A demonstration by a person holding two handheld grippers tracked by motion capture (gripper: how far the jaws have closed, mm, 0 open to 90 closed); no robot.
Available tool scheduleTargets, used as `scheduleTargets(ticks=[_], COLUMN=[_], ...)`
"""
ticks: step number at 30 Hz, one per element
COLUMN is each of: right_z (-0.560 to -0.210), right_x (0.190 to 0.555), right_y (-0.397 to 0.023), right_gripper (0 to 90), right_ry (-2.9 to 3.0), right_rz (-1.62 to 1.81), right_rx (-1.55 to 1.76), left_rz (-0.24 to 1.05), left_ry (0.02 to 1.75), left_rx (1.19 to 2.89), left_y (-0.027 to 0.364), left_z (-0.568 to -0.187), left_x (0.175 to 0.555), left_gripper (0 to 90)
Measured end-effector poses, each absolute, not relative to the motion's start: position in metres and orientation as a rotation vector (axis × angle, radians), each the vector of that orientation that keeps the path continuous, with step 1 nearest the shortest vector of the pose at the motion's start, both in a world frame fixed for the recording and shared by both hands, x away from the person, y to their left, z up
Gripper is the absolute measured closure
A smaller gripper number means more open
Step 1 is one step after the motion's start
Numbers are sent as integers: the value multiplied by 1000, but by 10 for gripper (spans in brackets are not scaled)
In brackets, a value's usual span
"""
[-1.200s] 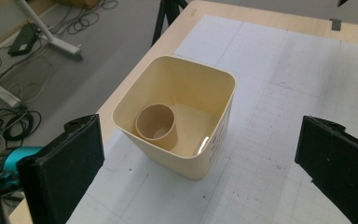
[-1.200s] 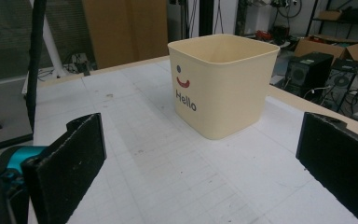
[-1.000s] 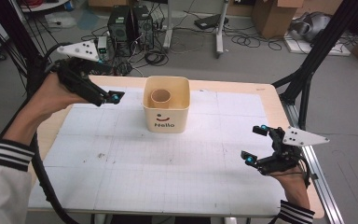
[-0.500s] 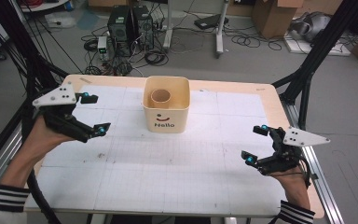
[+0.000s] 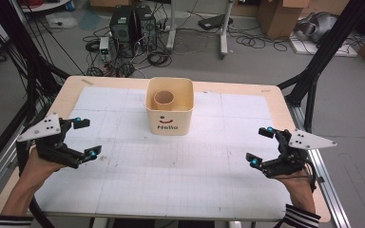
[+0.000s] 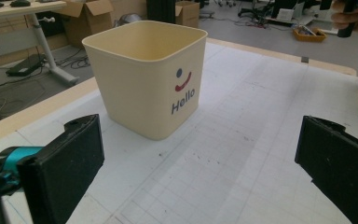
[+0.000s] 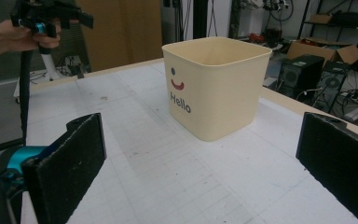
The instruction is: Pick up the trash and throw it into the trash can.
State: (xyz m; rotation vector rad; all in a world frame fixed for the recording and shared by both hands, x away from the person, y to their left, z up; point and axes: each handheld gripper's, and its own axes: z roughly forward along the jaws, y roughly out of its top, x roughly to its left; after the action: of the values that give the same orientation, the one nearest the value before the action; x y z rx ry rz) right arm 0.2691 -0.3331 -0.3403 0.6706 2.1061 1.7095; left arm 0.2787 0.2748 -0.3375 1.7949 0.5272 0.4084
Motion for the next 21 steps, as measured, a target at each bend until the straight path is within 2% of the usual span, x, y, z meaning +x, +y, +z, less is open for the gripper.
scheduleTargets(ticks=[4,11,21], right_z=[-341,-343,-343], right_x=[269,270,271], right_y=[-333,-331,-330], right_gripper=[3,3,3], right_ry=[2108,2115,2118], right_rz=[1707,1702,1696], right_rx=[674,687,685], left_rz=[405,394,402], left_ry=[527,534,562], left_rx=[1719,1697,1706], left_y=[283,292,304], left_z=[-348,-365,-369], left_x=[273,263,260], left_gripper=[17,18,17])
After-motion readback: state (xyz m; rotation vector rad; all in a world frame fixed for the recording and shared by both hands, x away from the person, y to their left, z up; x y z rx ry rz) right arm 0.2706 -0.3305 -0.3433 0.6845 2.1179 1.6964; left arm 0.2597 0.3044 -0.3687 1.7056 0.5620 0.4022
